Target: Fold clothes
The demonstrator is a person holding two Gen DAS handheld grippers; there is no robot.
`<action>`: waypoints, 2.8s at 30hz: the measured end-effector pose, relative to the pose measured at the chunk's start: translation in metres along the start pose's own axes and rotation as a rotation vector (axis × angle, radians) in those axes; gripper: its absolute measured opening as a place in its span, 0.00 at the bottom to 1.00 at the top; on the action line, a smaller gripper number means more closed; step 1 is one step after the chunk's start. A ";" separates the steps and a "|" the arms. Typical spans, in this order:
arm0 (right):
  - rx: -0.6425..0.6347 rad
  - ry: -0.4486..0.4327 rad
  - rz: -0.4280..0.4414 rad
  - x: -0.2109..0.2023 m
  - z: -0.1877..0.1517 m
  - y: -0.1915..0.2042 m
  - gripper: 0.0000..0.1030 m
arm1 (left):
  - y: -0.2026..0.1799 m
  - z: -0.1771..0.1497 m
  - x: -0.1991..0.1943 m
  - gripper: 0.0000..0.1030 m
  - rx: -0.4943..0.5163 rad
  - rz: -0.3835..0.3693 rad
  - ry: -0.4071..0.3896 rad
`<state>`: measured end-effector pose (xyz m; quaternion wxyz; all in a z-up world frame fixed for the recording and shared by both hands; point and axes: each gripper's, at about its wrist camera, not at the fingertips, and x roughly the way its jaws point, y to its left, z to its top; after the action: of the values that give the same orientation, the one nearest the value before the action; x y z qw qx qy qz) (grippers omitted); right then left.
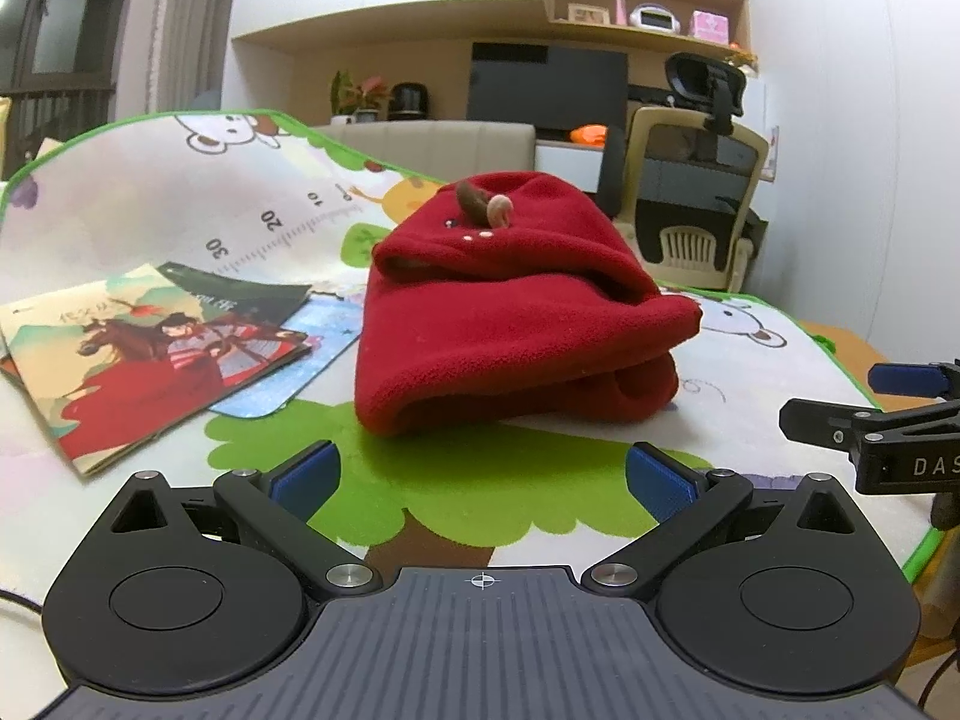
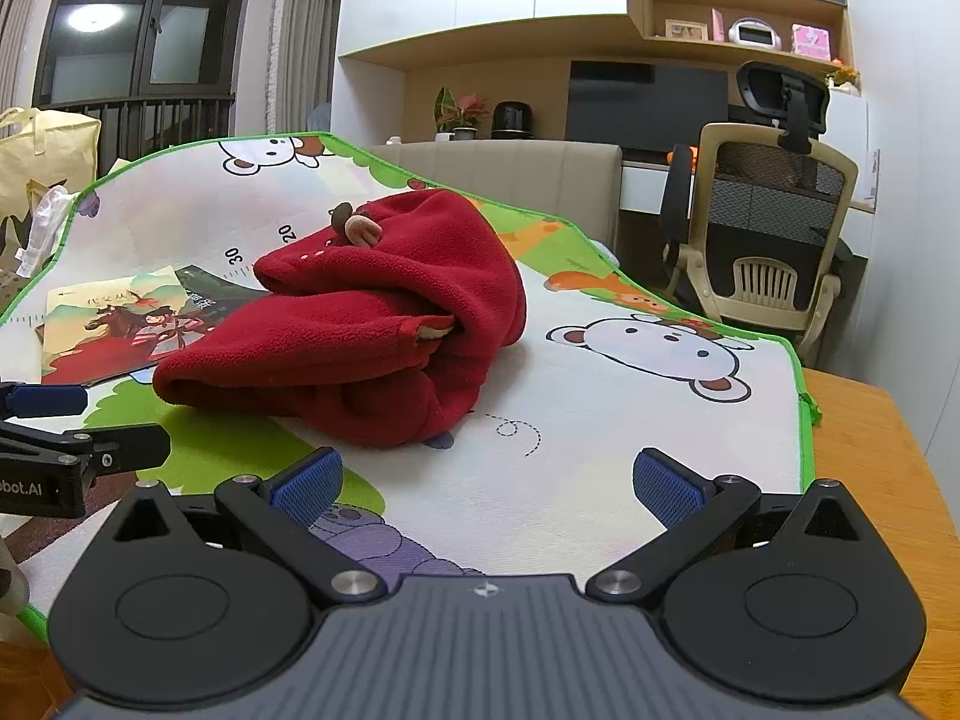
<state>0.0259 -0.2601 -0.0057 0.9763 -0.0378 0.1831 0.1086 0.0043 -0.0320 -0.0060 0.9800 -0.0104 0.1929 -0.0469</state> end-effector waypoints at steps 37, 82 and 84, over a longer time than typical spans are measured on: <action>0.013 0.022 0.008 0.003 0.001 -0.002 1.00 | 0.004 -0.002 0.002 1.00 -0.031 0.023 0.002; -0.004 0.055 0.045 0.008 0.000 -0.001 1.00 | 0.003 -0.007 0.005 1.00 -0.053 0.032 0.044; -0.007 0.060 0.049 0.009 0.000 0.000 1.00 | 0.003 -0.007 0.005 1.00 -0.051 0.031 0.045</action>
<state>0.0338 -0.2586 -0.0084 0.9673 -0.0401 0.2128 0.1322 0.0067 -0.0297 -0.0141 0.9755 -0.0315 0.2159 -0.0270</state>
